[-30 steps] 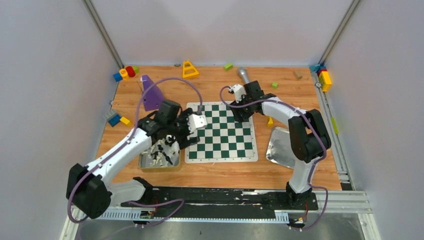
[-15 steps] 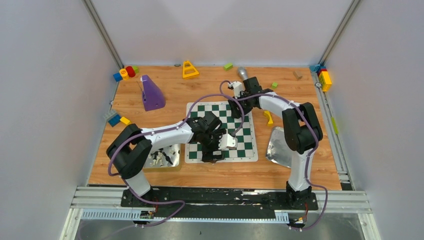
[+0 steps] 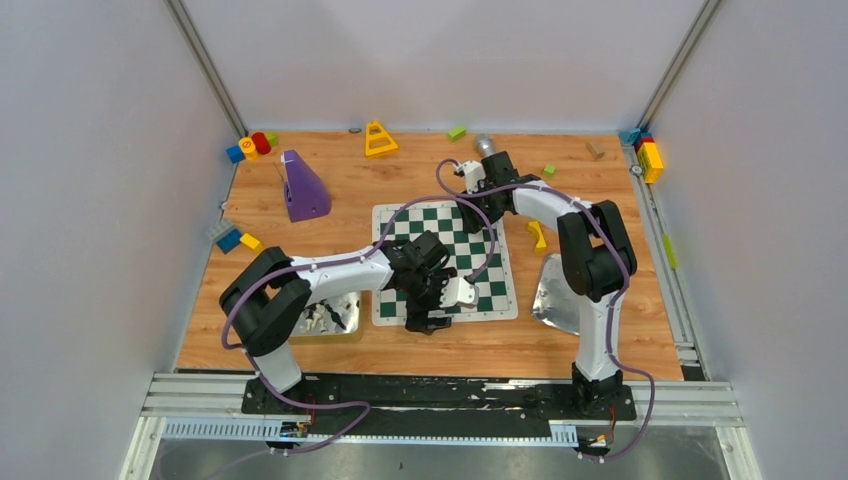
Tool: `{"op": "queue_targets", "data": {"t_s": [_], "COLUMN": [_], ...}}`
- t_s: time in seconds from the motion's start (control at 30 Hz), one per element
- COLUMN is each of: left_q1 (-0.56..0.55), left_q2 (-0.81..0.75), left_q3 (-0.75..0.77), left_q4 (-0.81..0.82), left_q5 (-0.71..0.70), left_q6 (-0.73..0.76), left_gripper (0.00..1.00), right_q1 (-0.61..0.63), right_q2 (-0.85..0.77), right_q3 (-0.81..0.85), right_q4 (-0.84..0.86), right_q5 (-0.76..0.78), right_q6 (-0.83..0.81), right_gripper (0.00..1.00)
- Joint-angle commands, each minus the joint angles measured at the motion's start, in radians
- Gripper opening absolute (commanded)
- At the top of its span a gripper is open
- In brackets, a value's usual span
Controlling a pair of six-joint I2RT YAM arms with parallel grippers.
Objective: Set up the chess pieces on the board
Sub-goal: Adjust the chessboard at the center of the board.
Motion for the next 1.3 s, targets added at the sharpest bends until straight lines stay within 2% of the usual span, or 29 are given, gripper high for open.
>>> {"op": "queue_targets", "data": {"t_s": [0.0, 0.3, 0.67, 0.83, 0.97, 1.1, 1.27], "left_q1": [-0.027, -0.034, -0.034, -0.034, -0.029, 0.022, 0.208], "left_q2": [0.006, -0.016, -0.053, -0.124, -0.220, -0.340, -0.426], "left_q3": [-0.007, -0.008, -0.016, -0.008, 0.020, 0.031, 0.046], "left_q4": [-0.019, -0.056, -0.113, -0.070, -0.060, -0.111, -0.245], "left_q5": [0.029, -0.015, -0.067, -0.130, -0.208, -0.269, -0.317], "left_q6": [0.014, 0.016, 0.028, -0.024, -0.081, -0.128, -0.137], "left_gripper": [0.94, 0.93, 0.93, 0.99, 1.00, 1.00, 0.97], "right_q1": [0.000, 0.000, 0.001, 0.000, -0.006, -0.016, -0.019], "right_q2": [0.037, -0.038, -0.157, -0.227, -0.302, -0.394, -0.485], "right_q3": [0.026, -0.010, -0.043, -0.042, -0.074, -0.143, -0.248], "right_q4": [-0.003, -0.045, -0.085, -0.088, -0.091, -0.092, -0.091], "right_q5": [0.068, 0.029, 0.059, 0.047, 0.023, 0.001, -0.020], "right_q6": [0.018, 0.012, 0.000, -0.008, -0.017, -0.033, -0.061], "right_gripper": [0.49, 0.50, 0.52, 0.54, 0.54, 0.53, 0.52]}}
